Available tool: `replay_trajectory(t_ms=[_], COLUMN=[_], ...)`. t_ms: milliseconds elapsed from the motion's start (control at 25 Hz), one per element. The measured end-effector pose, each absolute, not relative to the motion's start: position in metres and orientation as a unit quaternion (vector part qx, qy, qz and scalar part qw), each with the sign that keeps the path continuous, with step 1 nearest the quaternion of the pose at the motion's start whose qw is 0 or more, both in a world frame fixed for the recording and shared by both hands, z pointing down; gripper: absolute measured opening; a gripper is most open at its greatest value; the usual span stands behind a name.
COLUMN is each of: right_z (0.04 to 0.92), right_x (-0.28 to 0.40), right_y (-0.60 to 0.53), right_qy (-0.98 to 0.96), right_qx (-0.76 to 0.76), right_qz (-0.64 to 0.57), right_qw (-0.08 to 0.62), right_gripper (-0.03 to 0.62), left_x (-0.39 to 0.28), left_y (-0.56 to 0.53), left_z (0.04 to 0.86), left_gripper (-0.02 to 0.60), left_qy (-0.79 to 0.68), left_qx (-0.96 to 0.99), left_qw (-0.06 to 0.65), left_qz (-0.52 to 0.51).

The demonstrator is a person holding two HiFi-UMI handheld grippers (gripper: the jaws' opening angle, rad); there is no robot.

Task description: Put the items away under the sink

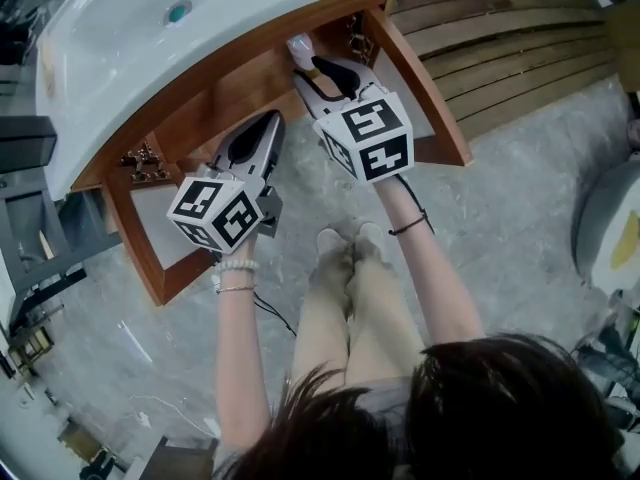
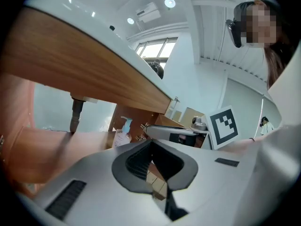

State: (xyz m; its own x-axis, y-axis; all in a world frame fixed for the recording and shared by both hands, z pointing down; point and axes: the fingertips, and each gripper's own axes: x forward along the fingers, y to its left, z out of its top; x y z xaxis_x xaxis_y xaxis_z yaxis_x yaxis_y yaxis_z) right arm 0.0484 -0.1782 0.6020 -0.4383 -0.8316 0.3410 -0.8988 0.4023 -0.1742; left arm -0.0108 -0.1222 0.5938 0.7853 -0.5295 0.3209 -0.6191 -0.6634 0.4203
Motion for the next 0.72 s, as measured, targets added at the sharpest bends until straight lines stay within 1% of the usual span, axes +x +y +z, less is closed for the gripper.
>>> replay_trajectory(t_ms=[360, 640, 720], right_z=[0.555, 0.522, 0.516], right_x=[0.047, 0.045, 0.044], right_y=[-0.155, -0.14, -0.135], right_qy=[-0.834, -0.837, -0.839], right_qx=[0.515, 0.51, 0.505], right_qz=[0.173, 0.175, 0.18], right_qw=[0.092, 0.093, 0.091], right_gripper=[0.061, 0.021, 0.018], left_x=[-0.008, -0.006, -0.005], left_y=[-0.112, -0.106, -0.104], left_z=[0.554, 0.525, 0.516], left_gripper=[0.003, 0.003, 0.003], left_qy=[-0.316, -0.317, -0.315], left_qx=[0.907, 0.906, 0.907], left_qw=[0.266, 0.271, 0.273], left_qz=[0.085, 0.071, 0.067])
